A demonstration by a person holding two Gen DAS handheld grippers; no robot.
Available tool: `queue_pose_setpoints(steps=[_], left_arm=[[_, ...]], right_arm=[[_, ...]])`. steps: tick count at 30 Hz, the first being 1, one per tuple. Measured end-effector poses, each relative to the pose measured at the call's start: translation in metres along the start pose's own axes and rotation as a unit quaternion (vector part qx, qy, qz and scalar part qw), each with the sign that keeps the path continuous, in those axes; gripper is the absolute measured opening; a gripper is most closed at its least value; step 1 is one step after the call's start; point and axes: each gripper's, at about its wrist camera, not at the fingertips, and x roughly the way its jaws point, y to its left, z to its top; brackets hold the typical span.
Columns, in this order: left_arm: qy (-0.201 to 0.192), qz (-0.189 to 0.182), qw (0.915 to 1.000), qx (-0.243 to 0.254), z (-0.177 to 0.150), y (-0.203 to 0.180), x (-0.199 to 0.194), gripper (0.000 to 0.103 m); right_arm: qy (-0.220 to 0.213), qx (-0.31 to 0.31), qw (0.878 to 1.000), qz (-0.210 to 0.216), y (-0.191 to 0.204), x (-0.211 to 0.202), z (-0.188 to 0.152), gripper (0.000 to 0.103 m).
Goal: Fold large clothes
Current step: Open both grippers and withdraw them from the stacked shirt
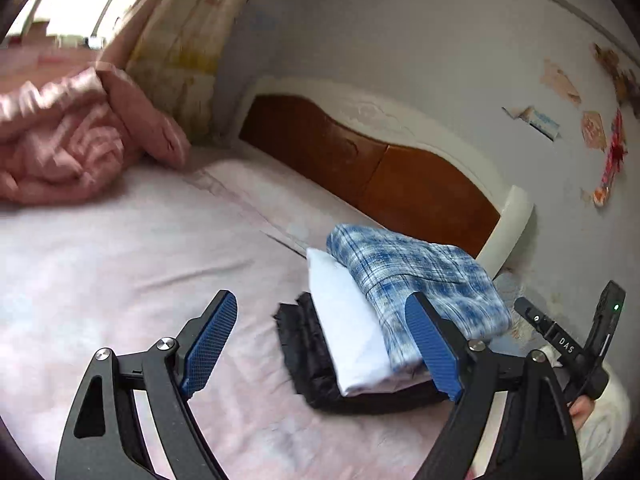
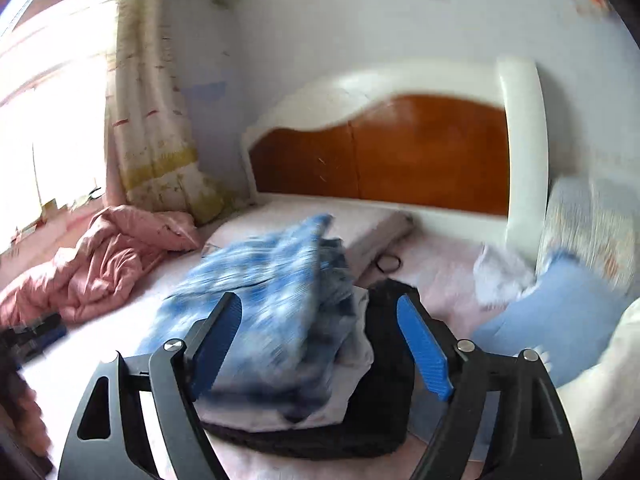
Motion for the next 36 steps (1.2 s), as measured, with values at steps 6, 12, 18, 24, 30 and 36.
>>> queue_pose_setpoints(steps=[6,12,18,24,30,36], left_arm=[[-0.075,0.051,0.9953,0.035,0.006,-0.015,-0.096,0.092],[-0.131,0.089,0.9789,0.129,0.010,-0.032,-0.179,0.103],[-0.144,0.090,0.9775,0.126,-0.006,-0.024,-0.224,0.103],[-0.140,0.121,0.9691,0.163,-0.062,-0.017,-0.224,0.103],[-0.148,0.167,0.9659,0.131,-0.127,0.019,-0.190,0.103],[-0.131,0.217,0.9498,0.183,-0.170,0.042,-0.149,0.103]], right_arm=[[-0.015,-0.038,0.996,0.084,0.065,-0.072,-0.012,0.085],[-0.047,-0.052,0.983,0.168,0.133,-0.146,-0.010,0.085],[-0.070,-0.037,0.973,0.218,0.170,-0.202,-0.029,0.087],[-0.076,-0.045,0.982,0.166,0.173,-0.194,-0.088,0.088],[-0.029,-0.059,0.990,0.125,0.169,-0.147,-0.158,0.088],[-0.014,-0.088,0.993,0.075,0.170,-0.108,-0.194,0.088]])
